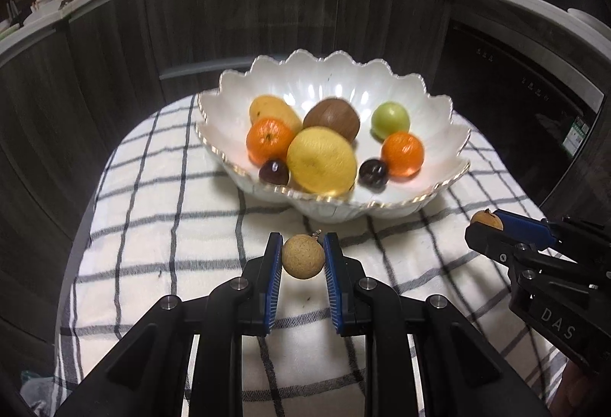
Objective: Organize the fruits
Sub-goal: 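Carry the longan with the left tool while the right tool carries its longan over the bowl, then open the left tool to drop its longan while the right tool drops its longan into the bowl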
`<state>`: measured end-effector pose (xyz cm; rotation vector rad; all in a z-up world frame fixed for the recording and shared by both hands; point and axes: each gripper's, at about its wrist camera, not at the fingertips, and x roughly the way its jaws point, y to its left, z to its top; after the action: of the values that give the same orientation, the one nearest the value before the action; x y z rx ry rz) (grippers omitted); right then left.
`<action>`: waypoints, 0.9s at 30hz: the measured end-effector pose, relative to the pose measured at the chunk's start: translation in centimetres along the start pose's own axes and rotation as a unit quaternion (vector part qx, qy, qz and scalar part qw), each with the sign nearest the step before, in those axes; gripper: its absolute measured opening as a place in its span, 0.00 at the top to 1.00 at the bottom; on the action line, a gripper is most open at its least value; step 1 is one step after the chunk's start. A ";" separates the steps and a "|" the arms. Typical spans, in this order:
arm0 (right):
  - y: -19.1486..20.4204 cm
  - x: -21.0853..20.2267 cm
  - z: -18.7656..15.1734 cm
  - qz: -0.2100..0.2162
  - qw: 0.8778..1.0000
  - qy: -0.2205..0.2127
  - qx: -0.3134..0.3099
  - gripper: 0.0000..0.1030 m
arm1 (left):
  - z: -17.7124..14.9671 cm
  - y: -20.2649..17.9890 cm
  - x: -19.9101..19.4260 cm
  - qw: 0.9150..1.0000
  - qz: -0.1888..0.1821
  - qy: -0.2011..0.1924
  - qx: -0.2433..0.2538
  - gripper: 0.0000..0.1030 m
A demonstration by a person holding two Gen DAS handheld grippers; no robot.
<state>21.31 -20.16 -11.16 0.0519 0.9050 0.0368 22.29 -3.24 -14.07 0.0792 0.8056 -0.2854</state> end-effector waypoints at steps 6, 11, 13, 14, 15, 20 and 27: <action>0.0 -1.4 2.3 0.001 1.000 -0.025 -0.008 0.74 | 2.1 -0.6 -0.6 1.000 -0.005 -0.015 0.007 0.78; -0.2 -1.4 4.4 0.002 0.999 -0.036 -0.016 0.74 | 4.2 -0.5 -0.5 1.000 -0.009 -0.027 0.010 0.78; -0.3 -1.3 5.2 0.001 0.999 -0.040 -0.018 0.74 | 5.3 -0.4 0.0 0.999 -0.014 -0.028 0.010 0.78; -0.3 -1.1 5.7 0.001 0.999 -0.041 -0.020 0.74 | 5.8 -0.2 0.2 0.999 -0.017 -0.027 0.009 0.78; -0.4 -0.8 6.1 0.000 0.999 -0.042 -0.020 0.74 | 6.5 -0.2 0.6 0.999 -0.018 -0.027 0.010 0.78; -1.0 0.9 8.1 0.001 0.999 -0.032 -0.011 0.74 | 8.7 -0.2 2.4 0.999 -0.011 -0.025 0.017 0.78; -1.8 3.2 9.6 -0.001 1.000 -0.021 0.003 0.74 | 10.1 0.3 4.7 1.000 0.000 -0.017 0.011 0.78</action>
<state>30.82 -22.09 -7.86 0.0568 0.8627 0.0304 32.54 -5.75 -10.44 0.0942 0.7684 -0.2947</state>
